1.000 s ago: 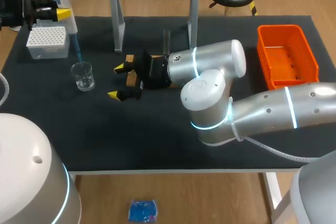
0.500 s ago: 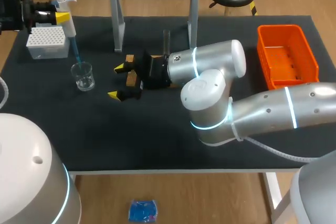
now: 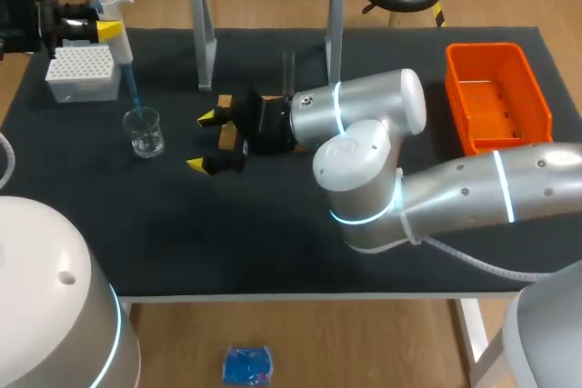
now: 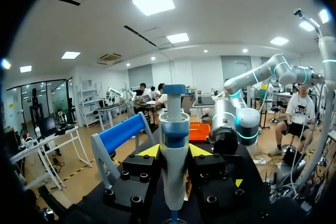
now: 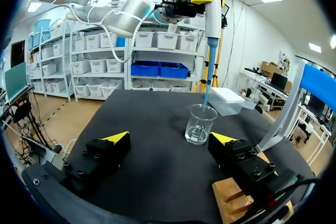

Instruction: Invert the test tube, pick up the pipette, mount the tip to pipette, aspirate from beaker and dispense into the tube, eject the tip, return the pipette, and cap with the stopper.

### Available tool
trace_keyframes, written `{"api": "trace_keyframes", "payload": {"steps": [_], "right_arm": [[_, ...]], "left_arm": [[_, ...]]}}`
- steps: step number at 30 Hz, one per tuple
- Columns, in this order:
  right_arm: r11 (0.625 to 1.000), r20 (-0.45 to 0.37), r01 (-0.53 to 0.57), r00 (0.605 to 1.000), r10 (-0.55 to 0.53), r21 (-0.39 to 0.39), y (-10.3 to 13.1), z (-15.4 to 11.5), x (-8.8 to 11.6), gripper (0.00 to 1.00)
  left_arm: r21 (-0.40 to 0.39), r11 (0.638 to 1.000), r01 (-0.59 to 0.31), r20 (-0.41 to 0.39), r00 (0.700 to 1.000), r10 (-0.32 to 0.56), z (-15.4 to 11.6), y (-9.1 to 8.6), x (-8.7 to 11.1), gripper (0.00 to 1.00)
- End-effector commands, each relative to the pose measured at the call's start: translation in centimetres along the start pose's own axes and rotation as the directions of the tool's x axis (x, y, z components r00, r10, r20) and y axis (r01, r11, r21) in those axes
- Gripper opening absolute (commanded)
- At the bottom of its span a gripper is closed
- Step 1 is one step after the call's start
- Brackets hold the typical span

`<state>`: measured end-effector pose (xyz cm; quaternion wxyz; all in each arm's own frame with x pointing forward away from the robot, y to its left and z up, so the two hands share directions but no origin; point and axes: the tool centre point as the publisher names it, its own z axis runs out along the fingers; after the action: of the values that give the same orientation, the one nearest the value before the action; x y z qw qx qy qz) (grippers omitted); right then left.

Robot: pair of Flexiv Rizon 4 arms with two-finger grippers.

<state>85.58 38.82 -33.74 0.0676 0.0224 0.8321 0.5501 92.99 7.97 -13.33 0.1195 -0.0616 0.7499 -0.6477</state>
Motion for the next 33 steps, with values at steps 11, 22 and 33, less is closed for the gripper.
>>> {"api": "trace_keyframes", "payload": {"steps": [11,22,33], "right_arm": [[1.000,0.000,0.001,1.000,-0.001,-0.003,-0.1,0.0,0.0,1.00],[1.000,0.000,0.001,1.000,-0.001,-0.003,-0.1,0.0,0.0,1.00],[1.000,0.000,0.001,1.000,-0.001,-0.003,-0.1,0.0,0.0,1.00]], "left_arm": [[-0.009,1.000,0.000,0.001,1.000,0.000,0.3,1.9,0.2,0.00],[-0.007,1.000,-0.006,0.006,1.000,0.006,0.2,3.8,-0.3,0.00],[-0.012,1.000,0.008,0.004,1.000,-0.008,0.5,5.2,-0.6,0.00]]}}
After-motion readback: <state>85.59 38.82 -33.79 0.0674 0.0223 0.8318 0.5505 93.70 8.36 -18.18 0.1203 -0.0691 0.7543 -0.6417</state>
